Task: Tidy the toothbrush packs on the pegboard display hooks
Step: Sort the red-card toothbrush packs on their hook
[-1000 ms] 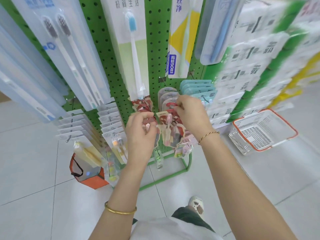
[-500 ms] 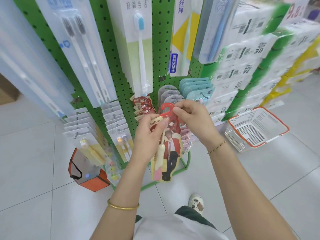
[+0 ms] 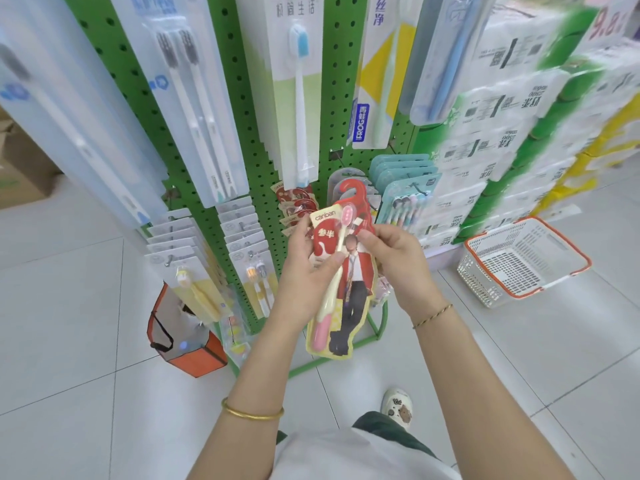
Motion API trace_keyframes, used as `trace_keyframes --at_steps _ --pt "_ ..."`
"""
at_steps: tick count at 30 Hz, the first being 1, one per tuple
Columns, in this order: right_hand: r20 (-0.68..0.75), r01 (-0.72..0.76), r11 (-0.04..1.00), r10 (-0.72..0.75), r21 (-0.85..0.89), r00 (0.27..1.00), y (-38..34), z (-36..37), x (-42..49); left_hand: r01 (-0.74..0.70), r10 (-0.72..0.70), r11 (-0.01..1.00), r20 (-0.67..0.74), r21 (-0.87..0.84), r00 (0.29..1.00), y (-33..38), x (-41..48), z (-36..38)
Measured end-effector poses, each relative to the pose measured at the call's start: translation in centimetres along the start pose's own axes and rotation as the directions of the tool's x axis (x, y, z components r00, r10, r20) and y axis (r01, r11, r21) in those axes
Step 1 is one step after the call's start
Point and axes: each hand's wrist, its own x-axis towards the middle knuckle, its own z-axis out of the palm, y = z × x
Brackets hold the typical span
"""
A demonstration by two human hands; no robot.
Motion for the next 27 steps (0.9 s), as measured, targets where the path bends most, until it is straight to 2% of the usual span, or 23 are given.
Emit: trace_keyframes --at_steps 3,7,12,15,18,20,22,24,25,27 --pt "-0.121 -0.051 0.994 0.062 0.092 0.991 0.5 -0.8 0.3 0.032 -0.029 0.999 0.088 -0.023 0.996 0.0 -0.2 0.2" --pt "-0.277 -0.090 0.972 0.150 0.217 0.949 2.0 -2.5 1.0 0.047 -0.063 0.995 0.205 0.084 0.977 0.1 -0.4 0.2" --pt "-0.434 -0.112 0.954 0.229 0.278 0.871 2.4 -3.4 1.3 -0.103 -0.001 0.935 0.293 0.338 0.956 0.4 -0.9 0.3" --pt "-0.485 -0.104 0.940 0.261 0.325 0.835 2.7 -3.6 1.7 -0.275 0.074 0.821 0.385 0.500 0.920 0.3 -1.0 0.4" --pt "-0.502 -0.093 0.935 0.265 0.342 0.823 2.6 -3.4 1.5 -0.306 0.024 0.684 0.398 0.663 0.917 0.5 -1.1 0.6" --pt "-0.485 -0.077 0.930 0.256 0.359 0.836 2.3 -3.1 1.3 -0.314 0.052 0.596 0.356 0.739 0.933 0.6 -1.2 0.7" --pt "-0.465 -0.070 0.922 0.257 0.381 0.847 2.0 -2.9 0.9 -0.319 0.092 0.565 0.326 0.761 0.941 0.4 -1.1 0.8" --pt "-0.430 -0.070 0.908 0.262 0.413 0.864 1.6 -2.7 0.5 -0.317 0.076 0.591 0.340 0.742 0.937 0.2 -1.1 0.8" --pt "-0.404 -0.077 0.899 0.268 0.431 0.875 1.4 -2.6 0.4 -0.307 0.055 0.647 0.358 0.698 0.932 0.3 -1.2 0.9" --pt "-0.347 -0.104 0.882 0.286 0.459 0.893 1.2 -2.6 0.4 -0.223 0.019 0.832 0.374 0.509 0.927 0.7 -1.6 1.2"
